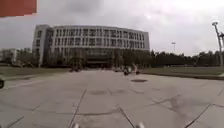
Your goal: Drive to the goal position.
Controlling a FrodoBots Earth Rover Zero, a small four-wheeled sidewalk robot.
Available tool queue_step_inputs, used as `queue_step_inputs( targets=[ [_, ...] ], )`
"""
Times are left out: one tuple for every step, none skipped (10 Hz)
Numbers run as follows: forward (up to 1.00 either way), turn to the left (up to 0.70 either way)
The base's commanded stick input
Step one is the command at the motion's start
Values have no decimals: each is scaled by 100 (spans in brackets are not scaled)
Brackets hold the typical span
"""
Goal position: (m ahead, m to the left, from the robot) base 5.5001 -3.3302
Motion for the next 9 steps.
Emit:
queue_step_inputs(
  targets=[
    [50,0],
    [50,0],
    [50,0],
    [50,0],
    [50,0],
    [50,0],
    [50,0],
    [50,0],
    [50,0]
  ],
)
